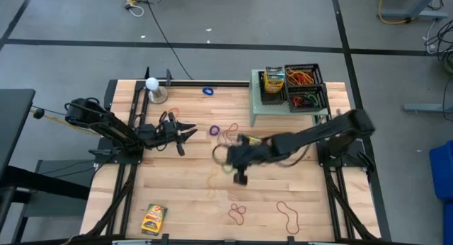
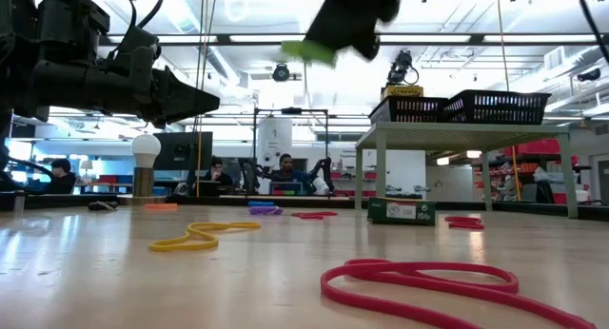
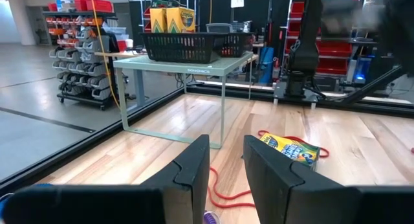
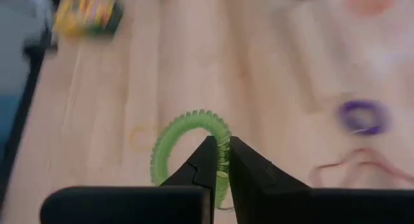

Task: Pick & Place Office Desk Supplies
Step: Put the green spring keychain into the bottom right black bin on the shelf

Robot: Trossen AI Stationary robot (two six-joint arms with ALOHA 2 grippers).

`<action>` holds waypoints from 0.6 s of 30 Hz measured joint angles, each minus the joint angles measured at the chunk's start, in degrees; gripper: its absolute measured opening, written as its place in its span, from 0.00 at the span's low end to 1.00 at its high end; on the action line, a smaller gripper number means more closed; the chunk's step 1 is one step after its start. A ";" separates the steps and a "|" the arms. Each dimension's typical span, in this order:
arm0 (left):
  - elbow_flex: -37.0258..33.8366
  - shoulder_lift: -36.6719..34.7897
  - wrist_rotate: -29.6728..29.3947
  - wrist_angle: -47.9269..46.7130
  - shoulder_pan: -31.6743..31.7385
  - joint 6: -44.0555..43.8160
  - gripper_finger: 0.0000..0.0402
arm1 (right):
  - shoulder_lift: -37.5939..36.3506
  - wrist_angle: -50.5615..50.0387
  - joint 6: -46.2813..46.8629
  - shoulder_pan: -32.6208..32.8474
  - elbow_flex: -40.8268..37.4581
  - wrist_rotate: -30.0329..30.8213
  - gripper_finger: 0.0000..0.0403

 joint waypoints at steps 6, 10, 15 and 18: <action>0.02 0.00 -0.01 -0.52 0.00 0.00 0.26 | -12.59 -3.90 2.42 -4.44 0.11 6.99 0.07; 0.02 0.00 -0.02 -0.50 0.00 0.00 0.26 | -20.10 -7.11 2.32 -8.59 0.11 10.52 0.07; 0.02 0.00 -0.01 -0.49 0.02 0.00 0.26 | -28.13 -14.80 3.30 -17.44 0.15 16.42 0.07; 0.02 0.00 -0.02 -0.51 0.00 0.00 0.26 | -31.41 -21.25 7.30 -25.51 0.15 19.03 0.07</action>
